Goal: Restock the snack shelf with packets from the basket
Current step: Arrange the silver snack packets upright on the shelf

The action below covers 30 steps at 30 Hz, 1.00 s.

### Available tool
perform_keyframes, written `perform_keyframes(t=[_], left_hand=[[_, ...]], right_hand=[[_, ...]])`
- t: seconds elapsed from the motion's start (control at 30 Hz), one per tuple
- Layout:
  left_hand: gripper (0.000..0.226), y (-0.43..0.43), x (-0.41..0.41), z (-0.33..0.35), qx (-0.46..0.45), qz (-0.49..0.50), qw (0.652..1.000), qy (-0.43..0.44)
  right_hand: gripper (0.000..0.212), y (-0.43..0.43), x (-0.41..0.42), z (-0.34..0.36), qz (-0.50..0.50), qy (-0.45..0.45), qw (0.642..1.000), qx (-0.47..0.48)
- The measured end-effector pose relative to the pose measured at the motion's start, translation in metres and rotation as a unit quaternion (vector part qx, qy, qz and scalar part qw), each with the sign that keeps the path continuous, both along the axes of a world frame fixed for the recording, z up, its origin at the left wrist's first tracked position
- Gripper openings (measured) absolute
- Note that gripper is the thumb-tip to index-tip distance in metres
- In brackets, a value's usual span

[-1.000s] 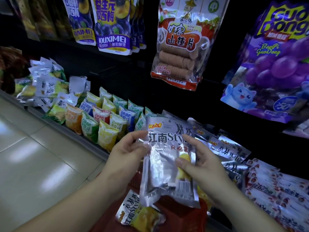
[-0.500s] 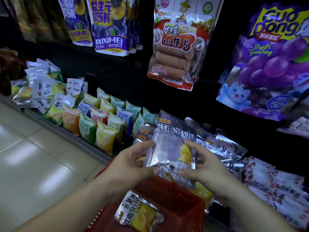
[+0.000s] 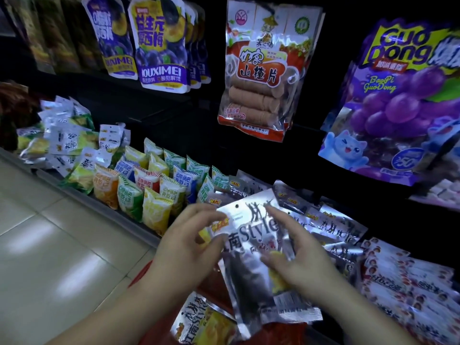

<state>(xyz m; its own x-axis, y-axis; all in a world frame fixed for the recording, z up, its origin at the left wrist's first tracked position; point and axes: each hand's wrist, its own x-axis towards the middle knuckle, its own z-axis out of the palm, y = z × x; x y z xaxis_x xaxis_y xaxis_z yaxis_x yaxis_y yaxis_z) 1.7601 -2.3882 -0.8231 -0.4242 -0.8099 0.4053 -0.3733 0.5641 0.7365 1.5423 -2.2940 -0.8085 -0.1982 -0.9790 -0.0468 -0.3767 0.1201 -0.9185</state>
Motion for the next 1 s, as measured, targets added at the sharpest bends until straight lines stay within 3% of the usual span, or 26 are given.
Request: perform_keyframes(t=[0.07, 0.17, 0.27, 0.4, 0.57, 0.7, 0.77, 0.83, 0.9, 1.0], left_hand=[[0.026, 0.006, -0.004, 0.006, 0.006, 0.0, 1.0, 0.001], [0.041, 0.027, -0.022, 0.012, 0.218, -0.031, 0.975, 0.043], [0.042, 0.033, -0.035, 0.011, 0.315, -0.052, 0.941, 0.113], [0.036, 0.004, -0.03, 0.001, 0.262, -0.042, 0.96, 0.086], [0.05, -0.018, -0.04, -0.016, 0.3, -0.03, 0.952, 0.053], [0.012, -0.03, -0.068, -0.02, 0.306, -0.067, 0.947, 0.072], [0.009, -0.035, -0.081, -0.026, 0.318, -0.092, 0.941, 0.066], [0.009, -0.046, -0.093, -0.039, 0.332, -0.097, 0.937, 0.045], [0.009, -0.057, -0.102, -0.057, 0.35, -0.101, 0.931, 0.01], [0.008, -0.072, -0.112, -0.088, 0.377, -0.08, 0.923, -0.016]], right_hand=[[0.087, 0.001, 0.01, 0.0, 0.017, 0.021, 0.999, -0.017], [0.086, 0.0, 0.023, -0.003, 0.006, -0.005, 0.998, -0.062], [0.097, -0.001, 0.028, -0.01, 0.054, -0.063, 0.995, -0.061], [0.085, -0.003, 0.021, -0.011, 0.072, -0.105, 0.991, -0.028], [0.058, -0.011, -0.001, -0.015, -0.133, -0.058, 0.989, -0.011], [0.074, -0.013, -0.033, -0.015, -0.171, 0.002, 0.984, -0.044], [0.074, -0.026, -0.045, -0.011, -0.131, 0.093, 0.986, -0.046], [0.053, -0.045, -0.059, -0.015, -0.098, 0.133, 0.986, -0.036], [0.016, -0.06, -0.07, -0.029, -0.089, 0.082, 0.993, 0.011], [0.015, -0.066, -0.074, -0.068, -0.099, 0.06, 0.991, 0.069]])
